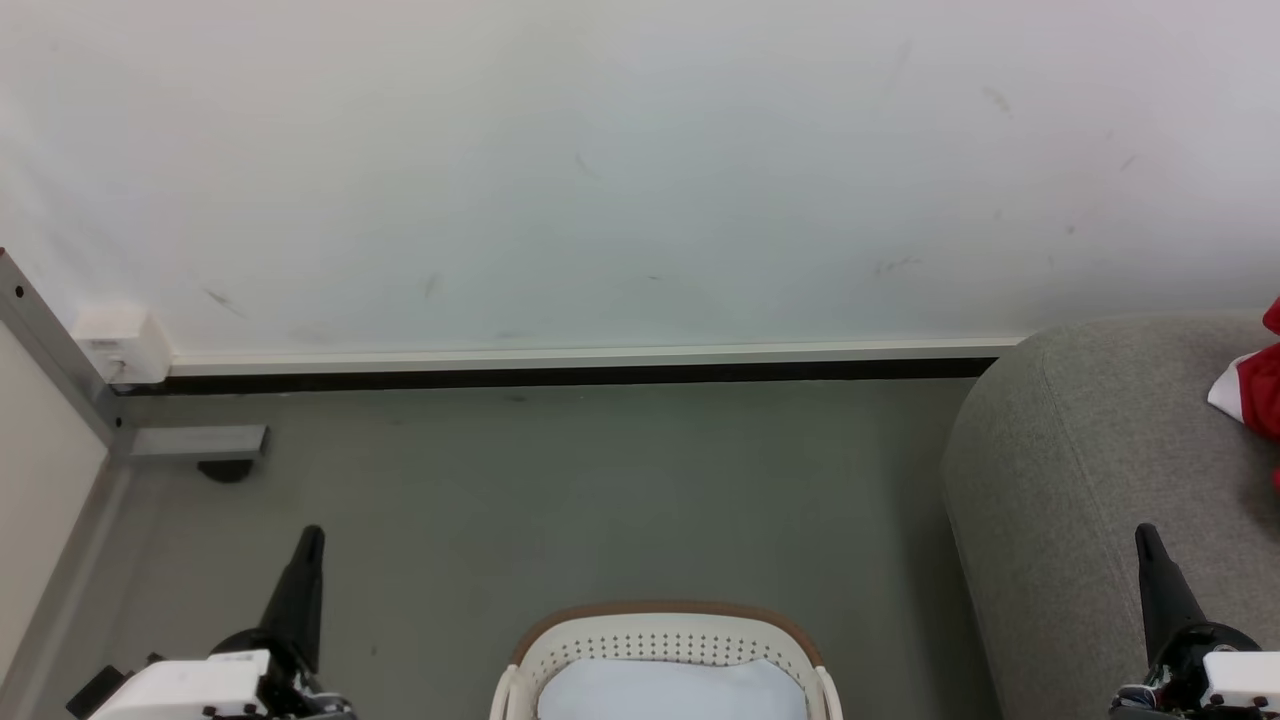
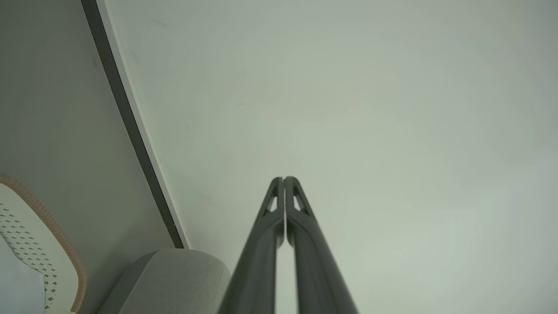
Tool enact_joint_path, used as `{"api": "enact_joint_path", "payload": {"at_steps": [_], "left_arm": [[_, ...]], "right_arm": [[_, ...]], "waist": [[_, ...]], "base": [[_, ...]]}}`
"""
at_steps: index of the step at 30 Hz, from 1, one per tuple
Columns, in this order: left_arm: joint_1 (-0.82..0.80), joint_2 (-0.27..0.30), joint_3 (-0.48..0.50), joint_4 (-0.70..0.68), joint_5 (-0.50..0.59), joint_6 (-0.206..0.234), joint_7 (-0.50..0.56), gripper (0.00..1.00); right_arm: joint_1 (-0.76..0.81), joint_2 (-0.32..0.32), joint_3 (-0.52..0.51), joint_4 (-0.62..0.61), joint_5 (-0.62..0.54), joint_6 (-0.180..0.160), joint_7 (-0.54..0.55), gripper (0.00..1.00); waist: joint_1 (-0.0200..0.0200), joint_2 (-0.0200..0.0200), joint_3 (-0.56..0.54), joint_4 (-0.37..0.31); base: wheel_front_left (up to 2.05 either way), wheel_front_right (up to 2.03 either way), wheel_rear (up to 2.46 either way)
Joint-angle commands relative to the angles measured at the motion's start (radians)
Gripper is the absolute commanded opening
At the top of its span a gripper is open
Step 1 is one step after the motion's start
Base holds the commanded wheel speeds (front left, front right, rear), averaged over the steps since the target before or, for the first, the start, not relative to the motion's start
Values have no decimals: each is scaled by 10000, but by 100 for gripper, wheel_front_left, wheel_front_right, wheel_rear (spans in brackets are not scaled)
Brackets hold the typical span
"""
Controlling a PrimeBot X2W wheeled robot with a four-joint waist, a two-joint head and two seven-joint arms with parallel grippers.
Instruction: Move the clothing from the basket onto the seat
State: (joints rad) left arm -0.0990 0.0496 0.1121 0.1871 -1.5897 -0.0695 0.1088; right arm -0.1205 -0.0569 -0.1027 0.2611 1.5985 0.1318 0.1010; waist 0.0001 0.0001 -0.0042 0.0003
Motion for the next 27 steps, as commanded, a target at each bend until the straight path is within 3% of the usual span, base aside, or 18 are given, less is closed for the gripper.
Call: {"api": "enact_joint_path", "payload": {"at_steps": [1,27], "left_arm": [[-128,14,55,-39,-179,-39,56,0],[-120,10,74,-44,-278,-56,86,0]], "right_arm": [[-114,-55,-32,-36,166,-20,53,0],[-117,-97,35,-47,307,-21,21,0]], "waist": [[-1,-1,8,-2],[-1,-1,21,-6]], "base": [[0,0,0],[0,0,0]]}}
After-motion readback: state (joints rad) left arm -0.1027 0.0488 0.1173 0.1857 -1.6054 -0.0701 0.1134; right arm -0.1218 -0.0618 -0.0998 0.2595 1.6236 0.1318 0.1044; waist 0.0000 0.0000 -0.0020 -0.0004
